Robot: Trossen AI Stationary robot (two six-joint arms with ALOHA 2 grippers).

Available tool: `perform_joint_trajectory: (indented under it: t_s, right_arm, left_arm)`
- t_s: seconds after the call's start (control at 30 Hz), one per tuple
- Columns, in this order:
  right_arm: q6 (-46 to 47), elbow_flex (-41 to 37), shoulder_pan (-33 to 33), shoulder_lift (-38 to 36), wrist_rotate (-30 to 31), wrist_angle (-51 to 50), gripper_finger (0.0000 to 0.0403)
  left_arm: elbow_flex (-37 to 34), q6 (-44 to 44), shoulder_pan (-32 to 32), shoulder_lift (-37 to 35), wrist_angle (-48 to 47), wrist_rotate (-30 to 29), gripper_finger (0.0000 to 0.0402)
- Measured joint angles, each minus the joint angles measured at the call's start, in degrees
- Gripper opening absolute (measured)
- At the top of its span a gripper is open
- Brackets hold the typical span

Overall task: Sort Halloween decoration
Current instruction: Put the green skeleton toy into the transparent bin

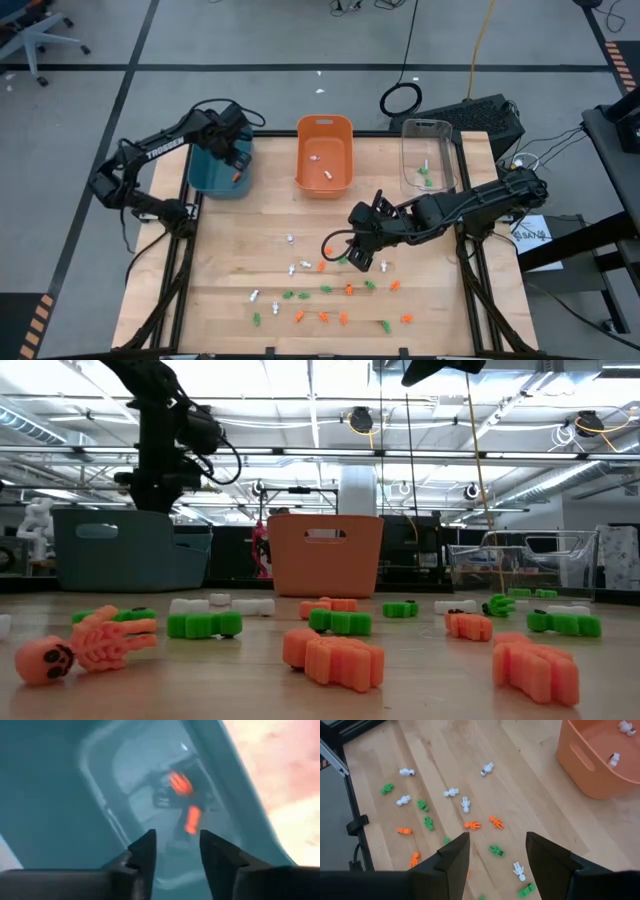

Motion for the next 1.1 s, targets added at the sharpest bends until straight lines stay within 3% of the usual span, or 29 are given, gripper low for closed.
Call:
perform_joint_trajectory:
  t_s: [0.2,0.43,0.6,0.8,1.1]
  right_arm:
    - [0.04,0.00,0.02,0.00,-0.09,0.02,0.0180]
    - [0.56,0.00,0.03,0.00,-0.28,-0.08,0.0180]
    - [4.35,0.00,0.64,0.55,-0.69,-3.20,0.0180]
    - [1.75,-0.09,2.67,3.40,-7.67,-8.56,0.0180]
    - [5.65,-0.11,5.54,10.35,-12.90,-12.50,0.0180]
  left_arm:
    - [0.55,-8.52,-3.81,-9.33,-6.63,14.71,0.0168]
    - [0.64,-24.79,-21.44,-27.51,-1.30,13.32,0.0169]
    - [0.73,-29.84,-34.39,-34.13,-0.11,10.14,0.0169]
    - [0.73,-30.30,-44.91,-33.10,3.74,9.32,0.0169]
    - [0.73,-30.22,-59.15,-24.12,22.62,4.87,0.0169]
